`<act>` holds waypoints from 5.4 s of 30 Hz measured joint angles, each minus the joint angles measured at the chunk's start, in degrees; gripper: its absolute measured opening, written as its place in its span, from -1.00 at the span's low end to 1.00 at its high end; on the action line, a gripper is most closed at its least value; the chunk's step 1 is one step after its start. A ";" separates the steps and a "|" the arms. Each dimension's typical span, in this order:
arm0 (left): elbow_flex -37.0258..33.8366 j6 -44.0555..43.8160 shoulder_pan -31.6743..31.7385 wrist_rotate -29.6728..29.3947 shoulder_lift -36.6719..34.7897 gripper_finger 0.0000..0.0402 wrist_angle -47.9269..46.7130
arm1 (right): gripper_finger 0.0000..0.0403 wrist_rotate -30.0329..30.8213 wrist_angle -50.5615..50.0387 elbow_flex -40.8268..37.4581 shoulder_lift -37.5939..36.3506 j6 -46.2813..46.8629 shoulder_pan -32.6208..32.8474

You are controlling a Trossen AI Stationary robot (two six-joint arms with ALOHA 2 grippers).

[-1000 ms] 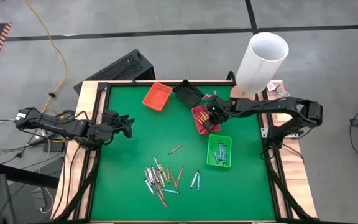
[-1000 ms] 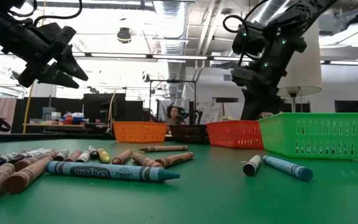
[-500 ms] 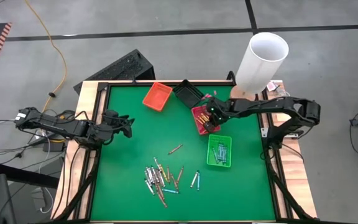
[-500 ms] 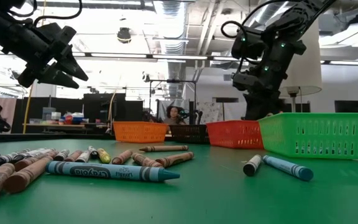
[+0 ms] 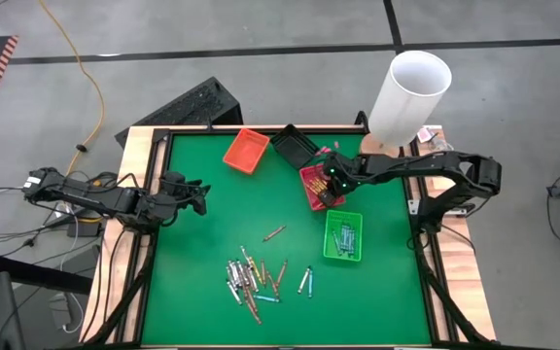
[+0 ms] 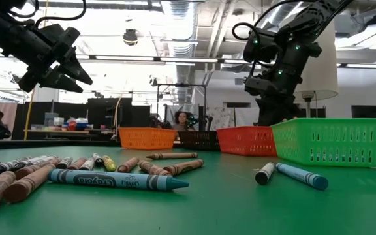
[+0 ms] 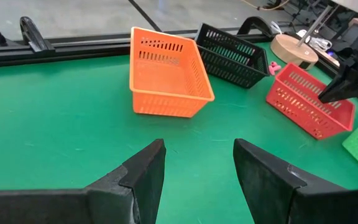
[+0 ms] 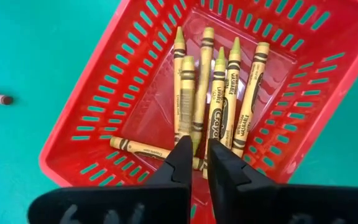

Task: Sort crayons
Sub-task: Put the green-yellow crayon into the red bin, then put the brown crayon into the black bin

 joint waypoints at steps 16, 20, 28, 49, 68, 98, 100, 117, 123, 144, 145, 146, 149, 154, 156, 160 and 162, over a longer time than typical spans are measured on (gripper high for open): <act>0.00 0.00 0.00 0.00 0.00 -0.10 0.02 | -0.76 -0.07 -0.72 1.71 -0.04 -0.66 0.00; 0.00 -0.02 0.02 0.04 0.00 -0.10 0.01 | -0.76 -0.09 -0.74 3.50 -0.04 -0.84 0.00; 0.00 -0.26 0.00 3.22 0.00 -0.10 0.00 | -0.76 -0.38 -0.76 7.00 -0.04 -3.65 0.81; 0.00 -0.31 0.02 3.12 0.02 -0.10 0.41 | -0.76 -0.35 18.33 8.76 -0.04 -20.17 15.58; 0.00 -2.75 0.00 5.09 0.02 -0.10 1.79 | -0.76 -0.22 26.85 8.76 -0.04 -20.11 22.89; 0.00 -4.92 0.00 9.11 0.02 -0.10 1.73 | -0.76 12.33 26.10 8.76 -0.02 -11.32 37.20; 0.00 -4.94 0.00 8.92 0.00 -0.10 1.73 | -0.76 13.02 26.08 8.76 -0.02 -9.78 37.52; 0.00 -2.34 0.00 10.16 0.00 -0.10 1.66 | -0.76 16.92 26.10 8.76 0.00 -7.78 39.14; 0.00 -2.95 -0.01 10.13 0.95 -0.10 1.82 | -0.76 16.90 26.18 8.76 0.00 -6.88 39.86; 0.00 -5.23 -0.20 12.14 9.90 -0.10 4.29 | -0.76 19.63 23.11 8.76 0.03 -6.69 44.13; 0.00 -5.11 -0.20 11.92 10.15 -0.10 4.38 | -0.76 19.63 23.66 8.76 0.50 -7.41 44.10; 0.00 -4.96 -0.20 11.89 10.31 -0.10 4.30 | -0.76 19.67 25.17 8.76 1.13 -8.44 43.91; 0.00 -5.39 -0.20 11.58 10.23 -0.10 4.50 | -0.76 20.63 29.92 8.87 4.06 -13.99 42.40; 0.00 -7.11 -0.20 12.87 10.03 -0.10 4.75 | -0.76 20.95 25.70 14.16 11.45 -21.60 36.88; 0.00 -7.21 -0.22 13.47 10.03 -0.10 4.79 | -0.76 20.96 21.64 17.30 13.98 -23.94 34.52; 0.00 -6.45 -0.22 13.48 10.02 -0.10 4.77 | -0.76 20.91 10.63 24.60 18.07 -27.93 31.18; 0.00 -5.32 -0.22 13.44 10.03 -0.10 4.79 | -0.76 20.93 4.37 28.09 19.89 -29.06 30.04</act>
